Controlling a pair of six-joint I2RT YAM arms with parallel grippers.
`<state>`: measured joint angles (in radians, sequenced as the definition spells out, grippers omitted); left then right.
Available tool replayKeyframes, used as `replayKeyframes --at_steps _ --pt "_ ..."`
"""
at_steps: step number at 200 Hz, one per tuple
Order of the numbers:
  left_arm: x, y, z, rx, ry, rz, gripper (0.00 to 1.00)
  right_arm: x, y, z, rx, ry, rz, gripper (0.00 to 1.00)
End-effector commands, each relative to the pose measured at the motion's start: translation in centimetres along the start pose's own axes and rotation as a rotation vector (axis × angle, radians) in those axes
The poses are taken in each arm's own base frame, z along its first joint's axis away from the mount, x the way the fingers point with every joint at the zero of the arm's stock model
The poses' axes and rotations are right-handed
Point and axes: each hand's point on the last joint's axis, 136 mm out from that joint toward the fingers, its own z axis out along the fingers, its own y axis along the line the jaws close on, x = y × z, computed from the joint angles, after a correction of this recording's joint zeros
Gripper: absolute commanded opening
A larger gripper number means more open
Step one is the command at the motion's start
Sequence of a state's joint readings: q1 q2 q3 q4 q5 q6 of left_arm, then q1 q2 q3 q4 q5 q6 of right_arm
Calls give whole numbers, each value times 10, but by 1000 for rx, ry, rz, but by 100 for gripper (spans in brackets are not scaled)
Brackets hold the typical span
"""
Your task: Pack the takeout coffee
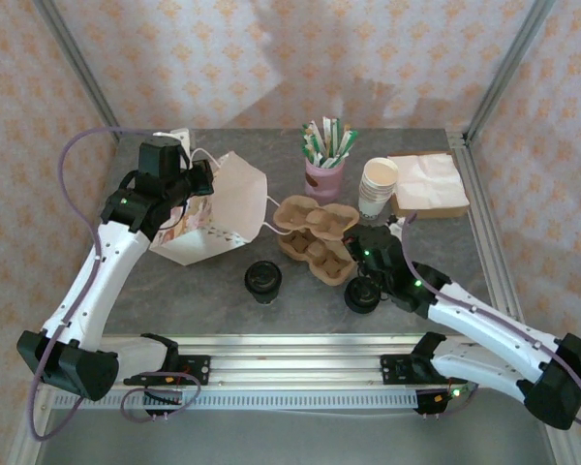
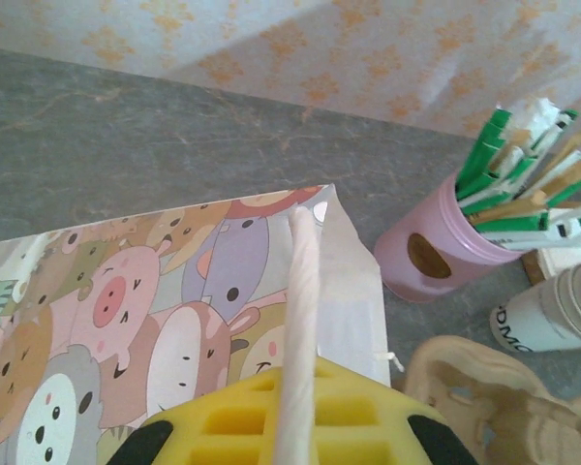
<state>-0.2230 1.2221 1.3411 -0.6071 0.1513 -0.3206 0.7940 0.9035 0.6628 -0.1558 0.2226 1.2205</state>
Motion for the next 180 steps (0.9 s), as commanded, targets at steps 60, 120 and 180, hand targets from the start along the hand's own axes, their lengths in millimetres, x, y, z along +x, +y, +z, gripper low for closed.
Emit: replayKeyframes --at_steps 60,120,180 --pt "2 3 13 -53 81 -14 5 -30 64 -35 -227 -68 118 0" --pt "-30 -14 -8 34 -47 -97 4 -8 -2 -6 -117 -54 210 0" --pt "-46 -12 -11 62 -115 -209 1 12 -32 6 -39 -20 209 0"
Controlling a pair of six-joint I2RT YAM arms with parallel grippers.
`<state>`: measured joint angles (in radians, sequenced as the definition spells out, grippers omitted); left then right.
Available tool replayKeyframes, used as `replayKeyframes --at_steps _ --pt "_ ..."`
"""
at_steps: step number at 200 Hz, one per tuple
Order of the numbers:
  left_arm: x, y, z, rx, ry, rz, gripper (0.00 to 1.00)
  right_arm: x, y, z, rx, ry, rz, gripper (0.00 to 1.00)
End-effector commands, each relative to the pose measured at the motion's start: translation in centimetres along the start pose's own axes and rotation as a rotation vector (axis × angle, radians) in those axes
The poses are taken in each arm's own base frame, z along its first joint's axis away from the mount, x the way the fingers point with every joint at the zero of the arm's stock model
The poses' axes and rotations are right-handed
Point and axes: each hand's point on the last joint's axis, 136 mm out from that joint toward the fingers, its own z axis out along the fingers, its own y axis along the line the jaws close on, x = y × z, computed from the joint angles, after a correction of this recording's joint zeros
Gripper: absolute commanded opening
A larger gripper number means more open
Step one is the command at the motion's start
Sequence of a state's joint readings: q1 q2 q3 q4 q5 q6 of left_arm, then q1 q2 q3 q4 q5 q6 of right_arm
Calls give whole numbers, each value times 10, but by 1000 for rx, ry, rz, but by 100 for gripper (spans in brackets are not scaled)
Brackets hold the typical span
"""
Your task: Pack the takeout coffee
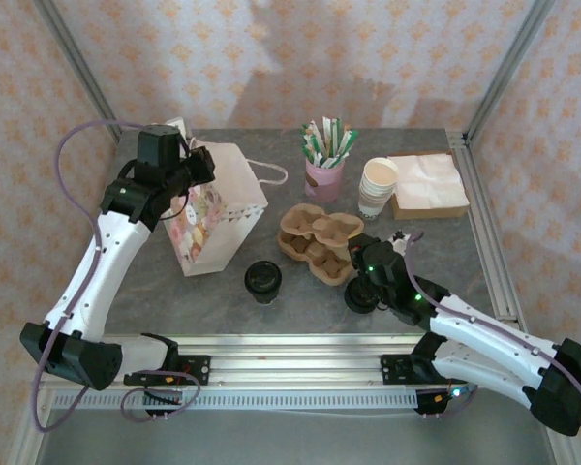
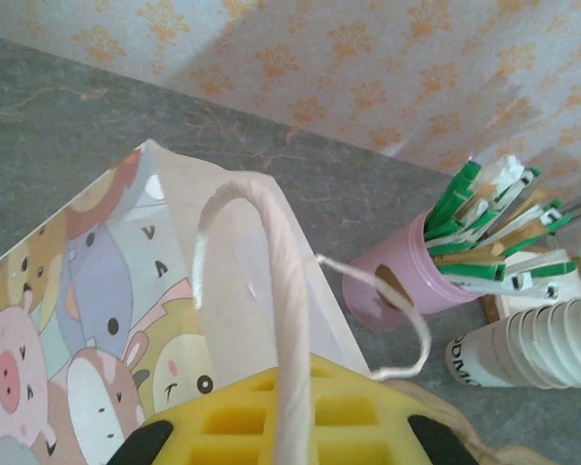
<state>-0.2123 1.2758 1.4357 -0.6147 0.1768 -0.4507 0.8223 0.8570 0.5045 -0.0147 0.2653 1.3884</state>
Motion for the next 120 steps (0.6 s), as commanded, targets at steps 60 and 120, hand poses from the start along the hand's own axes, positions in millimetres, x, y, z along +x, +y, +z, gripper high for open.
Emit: replayKeyframes --at_steps 60,120 --pt "-23 16 -14 67 -201 -248 0 12 -33 0 78 16 7 8" --pt "5 47 -28 -1 -207 -273 1 15 -52 -5 167 39 -76 37"
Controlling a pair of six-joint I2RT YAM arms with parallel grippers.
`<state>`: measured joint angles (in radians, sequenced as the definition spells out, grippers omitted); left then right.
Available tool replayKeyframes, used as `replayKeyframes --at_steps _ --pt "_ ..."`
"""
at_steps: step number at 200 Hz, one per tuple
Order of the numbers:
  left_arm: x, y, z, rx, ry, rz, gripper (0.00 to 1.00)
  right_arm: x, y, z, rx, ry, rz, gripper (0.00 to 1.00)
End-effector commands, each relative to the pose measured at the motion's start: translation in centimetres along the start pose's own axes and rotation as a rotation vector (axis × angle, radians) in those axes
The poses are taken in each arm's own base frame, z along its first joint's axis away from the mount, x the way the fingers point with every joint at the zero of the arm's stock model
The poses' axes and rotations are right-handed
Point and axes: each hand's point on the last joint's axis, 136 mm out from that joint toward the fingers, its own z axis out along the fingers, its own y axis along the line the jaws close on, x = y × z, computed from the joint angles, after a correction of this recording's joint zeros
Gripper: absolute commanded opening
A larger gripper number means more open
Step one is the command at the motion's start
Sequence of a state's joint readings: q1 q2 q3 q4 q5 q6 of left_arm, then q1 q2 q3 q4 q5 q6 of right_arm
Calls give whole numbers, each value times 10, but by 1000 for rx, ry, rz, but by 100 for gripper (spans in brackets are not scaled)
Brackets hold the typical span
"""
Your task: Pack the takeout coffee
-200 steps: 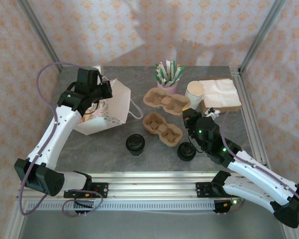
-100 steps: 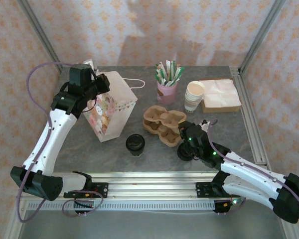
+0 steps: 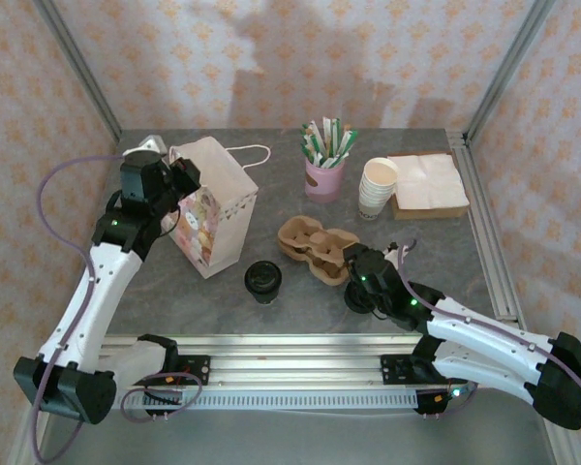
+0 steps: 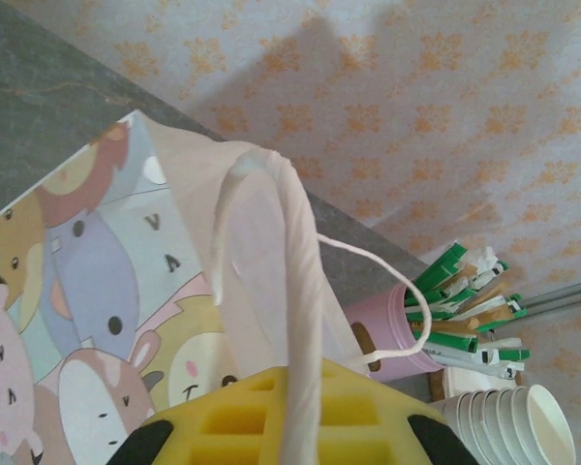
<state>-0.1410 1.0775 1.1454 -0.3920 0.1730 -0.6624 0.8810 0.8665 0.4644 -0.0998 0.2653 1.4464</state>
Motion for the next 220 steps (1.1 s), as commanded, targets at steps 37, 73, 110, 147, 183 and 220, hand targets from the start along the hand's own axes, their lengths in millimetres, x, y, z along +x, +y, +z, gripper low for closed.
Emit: replayKeyframes --at_steps 37,73,110,147,183,220 --pt "-6 27 -26 -73 -82 -24 2 -7 -14 -12 113 -9 -178 53" --pt "-5 46 -40 -155 -92 -12 20 -11 15 -27 107 18 -565 59" --pt "-1 62 -51 -237 -70 3 57 4 68 -42 42 129 -1067 64" --pt "-15 66 -70 -278 -118 39 94 14 80 -33 130 309 -1399 67" --pt "-34 71 -93 -387 -96 89 100 17 67 -2 219 532 -1439 67" --pt "-35 99 -105 -501 -68 77 100 8 64 20 275 560 -1478 67"
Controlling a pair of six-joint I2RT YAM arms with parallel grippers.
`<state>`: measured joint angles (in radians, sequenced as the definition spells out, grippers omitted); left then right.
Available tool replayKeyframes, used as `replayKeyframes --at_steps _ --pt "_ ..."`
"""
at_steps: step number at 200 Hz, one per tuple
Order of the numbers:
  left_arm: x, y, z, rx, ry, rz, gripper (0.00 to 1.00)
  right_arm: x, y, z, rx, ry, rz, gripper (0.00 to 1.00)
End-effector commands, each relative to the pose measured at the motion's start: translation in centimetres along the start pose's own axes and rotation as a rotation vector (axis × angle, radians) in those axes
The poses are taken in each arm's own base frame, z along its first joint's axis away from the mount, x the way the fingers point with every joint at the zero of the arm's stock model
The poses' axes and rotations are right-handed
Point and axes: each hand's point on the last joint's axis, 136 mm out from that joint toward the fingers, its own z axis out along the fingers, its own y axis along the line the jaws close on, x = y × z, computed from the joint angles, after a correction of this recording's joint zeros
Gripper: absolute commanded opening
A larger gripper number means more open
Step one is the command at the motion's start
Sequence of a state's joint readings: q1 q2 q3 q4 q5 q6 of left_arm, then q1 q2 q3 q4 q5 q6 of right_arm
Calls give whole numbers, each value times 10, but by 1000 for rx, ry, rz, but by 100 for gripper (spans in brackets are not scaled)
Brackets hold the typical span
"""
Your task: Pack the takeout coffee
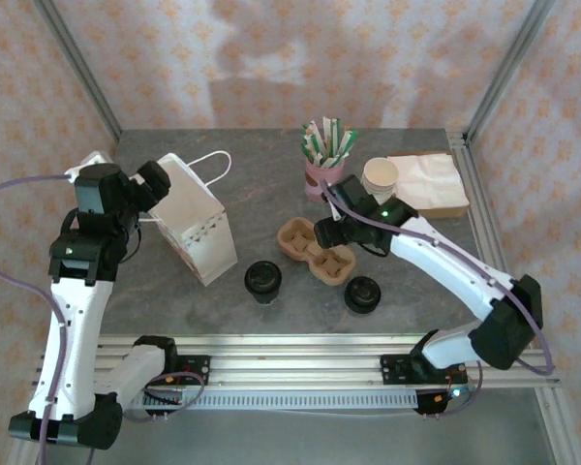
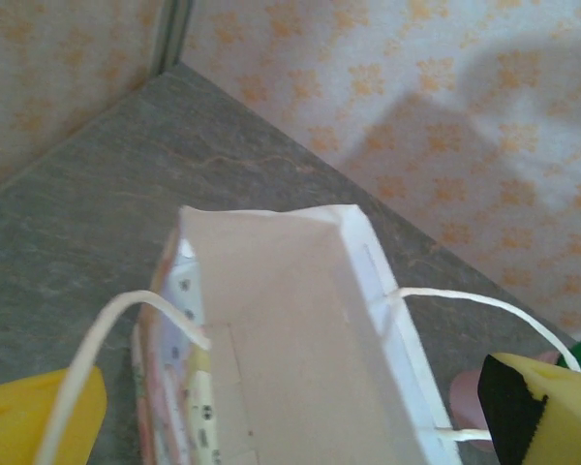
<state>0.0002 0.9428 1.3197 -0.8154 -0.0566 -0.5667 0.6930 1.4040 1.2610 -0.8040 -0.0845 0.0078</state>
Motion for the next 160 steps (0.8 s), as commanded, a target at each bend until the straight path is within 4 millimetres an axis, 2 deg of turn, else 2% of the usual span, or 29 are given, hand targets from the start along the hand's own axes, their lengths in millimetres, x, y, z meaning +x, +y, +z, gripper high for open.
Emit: replayKeyframes --at_steps 1,21,33,45,67,87,121,147,160 --pt "10 37 0 -148 57 49 100 1 -1 -4 -21 54 -95 67" --pt "2 62 7 -198 69 -56 100 -3 -4 2 -28 66 -104 66" --pt "-2 73 14 -188 94 -200 100 -2 -3 5 -37 84 -126 65" --pt "-6 75 20 -148 115 -283 100 1 0 9 -53 102 -153 64" --pt "-10 63 33 -50 142 -351 100 8 5 15 -84 140 -212 62" --pt "-11 60 38 -9 135 -356 100 15 8 20 -107 184 -273 59" --pt "-25 92 37 -90 46 -367 100 21 15 34 -137 237 -331 58" --pt "-33 98 58 -34 65 -385 100 22 17 45 -139 259 -356 59" --pt "-38 99 67 -51 120 -278 99 19 17 47 -139 258 -371 59"
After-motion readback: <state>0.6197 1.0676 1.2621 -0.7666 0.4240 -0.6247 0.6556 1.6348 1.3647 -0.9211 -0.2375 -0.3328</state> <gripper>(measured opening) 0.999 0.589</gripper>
